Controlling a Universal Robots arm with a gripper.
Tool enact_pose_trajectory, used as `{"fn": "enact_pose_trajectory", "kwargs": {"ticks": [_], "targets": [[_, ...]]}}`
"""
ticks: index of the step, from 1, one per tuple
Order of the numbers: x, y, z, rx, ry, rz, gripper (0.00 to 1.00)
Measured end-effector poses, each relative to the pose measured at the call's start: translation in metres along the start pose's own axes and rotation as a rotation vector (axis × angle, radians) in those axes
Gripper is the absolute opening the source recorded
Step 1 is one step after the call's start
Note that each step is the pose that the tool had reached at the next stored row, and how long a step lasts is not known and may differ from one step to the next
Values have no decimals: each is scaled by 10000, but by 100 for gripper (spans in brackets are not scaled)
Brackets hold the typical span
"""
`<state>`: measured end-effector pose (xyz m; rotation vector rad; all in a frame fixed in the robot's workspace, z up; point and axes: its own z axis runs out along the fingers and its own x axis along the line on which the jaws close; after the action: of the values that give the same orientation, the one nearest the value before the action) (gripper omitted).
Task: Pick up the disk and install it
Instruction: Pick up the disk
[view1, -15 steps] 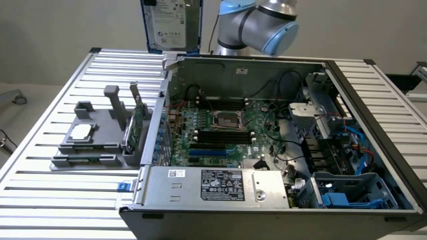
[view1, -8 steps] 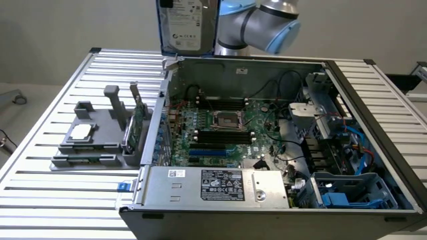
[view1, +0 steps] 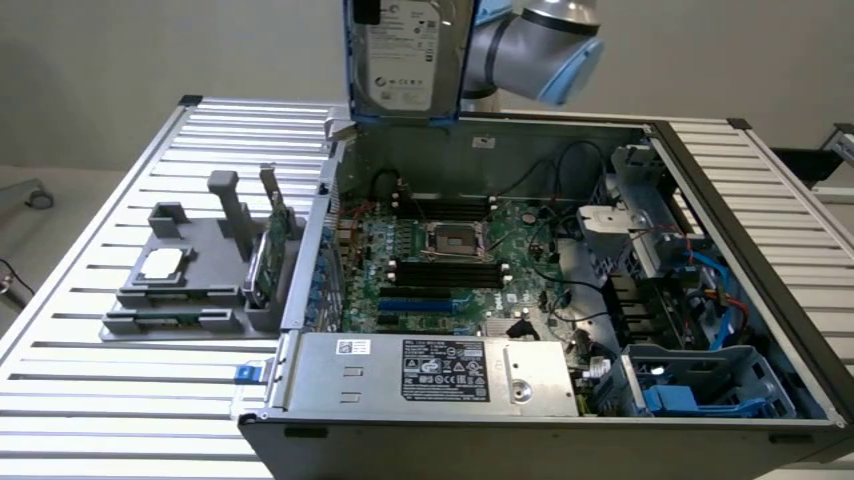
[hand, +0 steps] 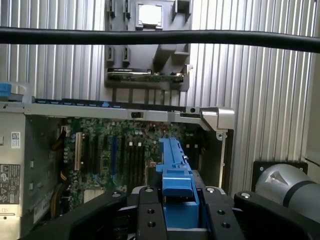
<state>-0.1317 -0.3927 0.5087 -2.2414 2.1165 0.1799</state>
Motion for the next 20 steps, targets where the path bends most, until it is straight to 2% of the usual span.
{"fn": "enact_pose_trajectory", "kwargs": {"ticks": [20], "targets": [[513,-719,-103,-1,1,-1,33]]}}
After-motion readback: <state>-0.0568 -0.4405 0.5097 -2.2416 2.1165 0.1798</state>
